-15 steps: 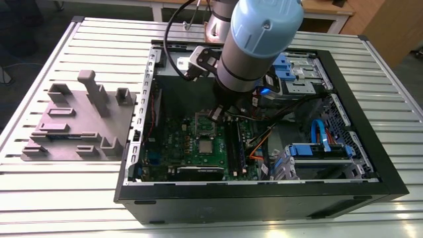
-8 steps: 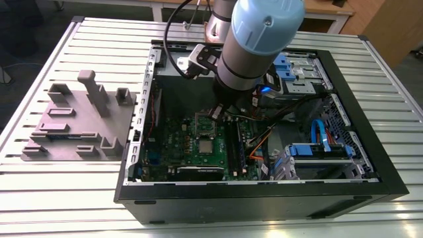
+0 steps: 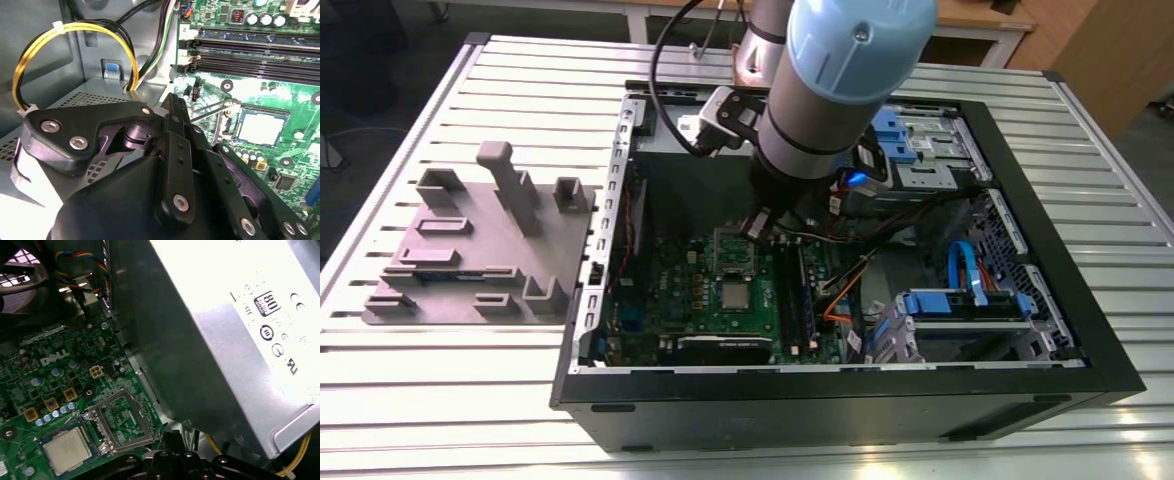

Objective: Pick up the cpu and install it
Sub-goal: 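Close the cpu cover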

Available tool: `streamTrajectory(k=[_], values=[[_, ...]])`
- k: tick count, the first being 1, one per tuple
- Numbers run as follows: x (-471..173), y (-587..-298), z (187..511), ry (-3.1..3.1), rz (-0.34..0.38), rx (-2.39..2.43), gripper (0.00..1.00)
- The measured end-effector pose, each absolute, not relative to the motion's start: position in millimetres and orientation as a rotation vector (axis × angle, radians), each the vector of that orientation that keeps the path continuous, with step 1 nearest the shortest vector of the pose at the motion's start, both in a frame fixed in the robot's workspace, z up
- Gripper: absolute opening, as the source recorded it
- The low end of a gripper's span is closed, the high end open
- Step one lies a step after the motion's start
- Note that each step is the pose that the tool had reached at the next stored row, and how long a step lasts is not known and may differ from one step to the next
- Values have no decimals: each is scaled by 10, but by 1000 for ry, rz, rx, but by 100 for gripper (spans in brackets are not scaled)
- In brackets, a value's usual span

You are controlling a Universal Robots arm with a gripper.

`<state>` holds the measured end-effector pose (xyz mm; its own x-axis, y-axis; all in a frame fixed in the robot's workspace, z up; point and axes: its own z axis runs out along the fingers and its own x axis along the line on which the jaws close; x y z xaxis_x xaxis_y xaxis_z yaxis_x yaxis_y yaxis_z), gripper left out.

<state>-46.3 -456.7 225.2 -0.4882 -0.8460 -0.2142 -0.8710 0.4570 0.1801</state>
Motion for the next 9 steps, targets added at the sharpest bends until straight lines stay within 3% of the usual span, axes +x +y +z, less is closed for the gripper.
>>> streamTrajectory(k=[9], values=[[-489,-4567,2280,2609,389,-1541,10]])
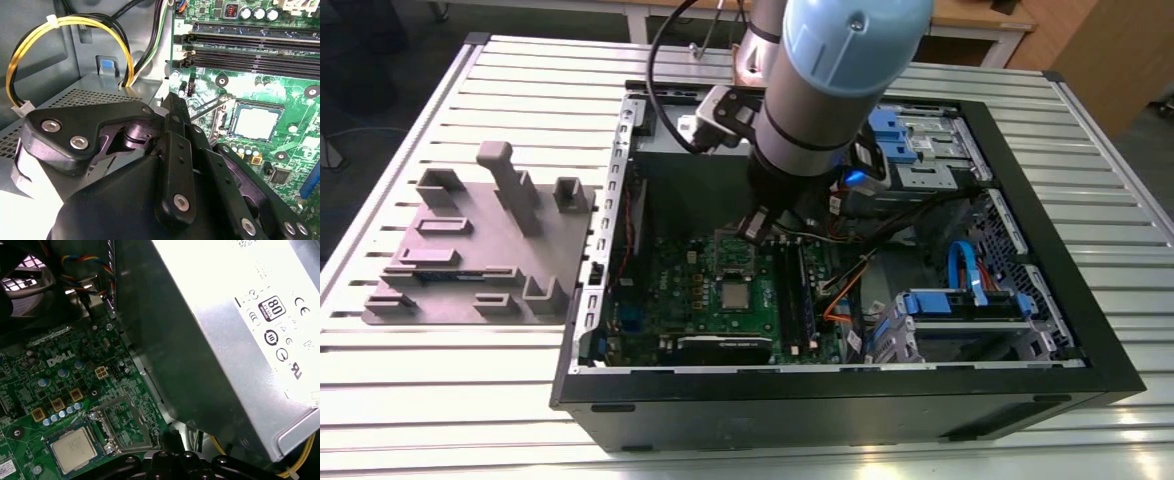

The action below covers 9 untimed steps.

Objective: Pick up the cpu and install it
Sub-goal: 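Close the cpu cover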

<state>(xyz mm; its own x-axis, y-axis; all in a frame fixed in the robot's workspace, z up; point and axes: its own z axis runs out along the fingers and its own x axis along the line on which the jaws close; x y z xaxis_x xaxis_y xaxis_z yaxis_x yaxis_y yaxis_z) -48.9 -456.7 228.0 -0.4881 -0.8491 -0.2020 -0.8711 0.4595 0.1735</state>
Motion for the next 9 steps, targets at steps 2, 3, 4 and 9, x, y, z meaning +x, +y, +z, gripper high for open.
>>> streamTrajectory(k=[2,3,4,9], values=[[-492,-4567,2289,2609,389,-1541,10],[-493,-4567,2294,2609,389,-1541,10],[-495,-4567,2299,2609,389,-1541,10],[-503,-4567,2310,2610,388,-1542,10]])
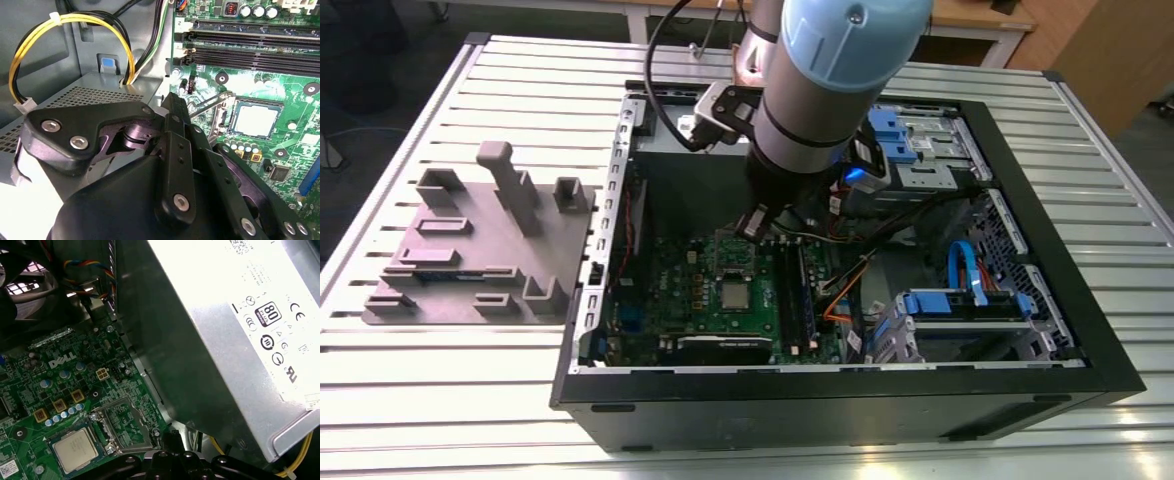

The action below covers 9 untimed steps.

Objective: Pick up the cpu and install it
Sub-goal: 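Close the cpu cover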

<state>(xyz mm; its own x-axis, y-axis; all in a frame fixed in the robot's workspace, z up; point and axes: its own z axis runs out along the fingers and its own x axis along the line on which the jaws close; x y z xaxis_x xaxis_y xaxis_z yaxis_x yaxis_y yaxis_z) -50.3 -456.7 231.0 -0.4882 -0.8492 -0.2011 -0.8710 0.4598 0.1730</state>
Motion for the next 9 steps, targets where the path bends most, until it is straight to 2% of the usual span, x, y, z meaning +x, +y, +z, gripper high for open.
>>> streamTrajectory(k=[9], values=[[-507,-4567,2326,2610,387,-1542,10]])
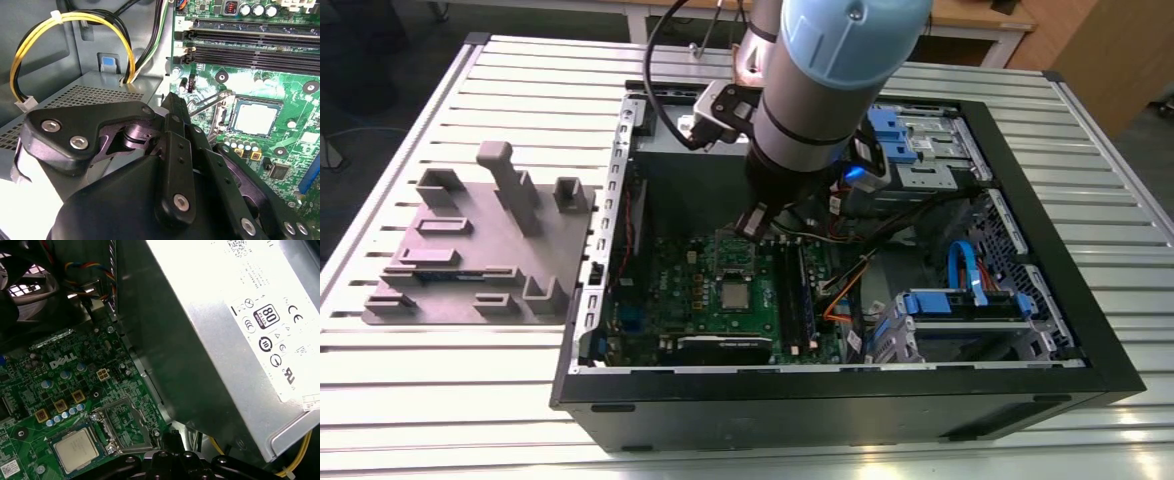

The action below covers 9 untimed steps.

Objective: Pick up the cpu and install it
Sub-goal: 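Close the cpu cover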

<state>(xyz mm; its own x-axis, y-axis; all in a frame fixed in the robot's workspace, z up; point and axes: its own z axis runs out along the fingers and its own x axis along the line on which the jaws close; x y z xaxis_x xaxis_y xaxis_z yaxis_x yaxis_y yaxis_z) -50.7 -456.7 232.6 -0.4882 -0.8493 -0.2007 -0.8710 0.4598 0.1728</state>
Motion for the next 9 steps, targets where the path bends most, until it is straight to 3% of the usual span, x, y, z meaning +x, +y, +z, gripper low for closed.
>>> streamTrajectory(k=[9], values=[[-507,-4567,2361,2610,387,-1542,10]])
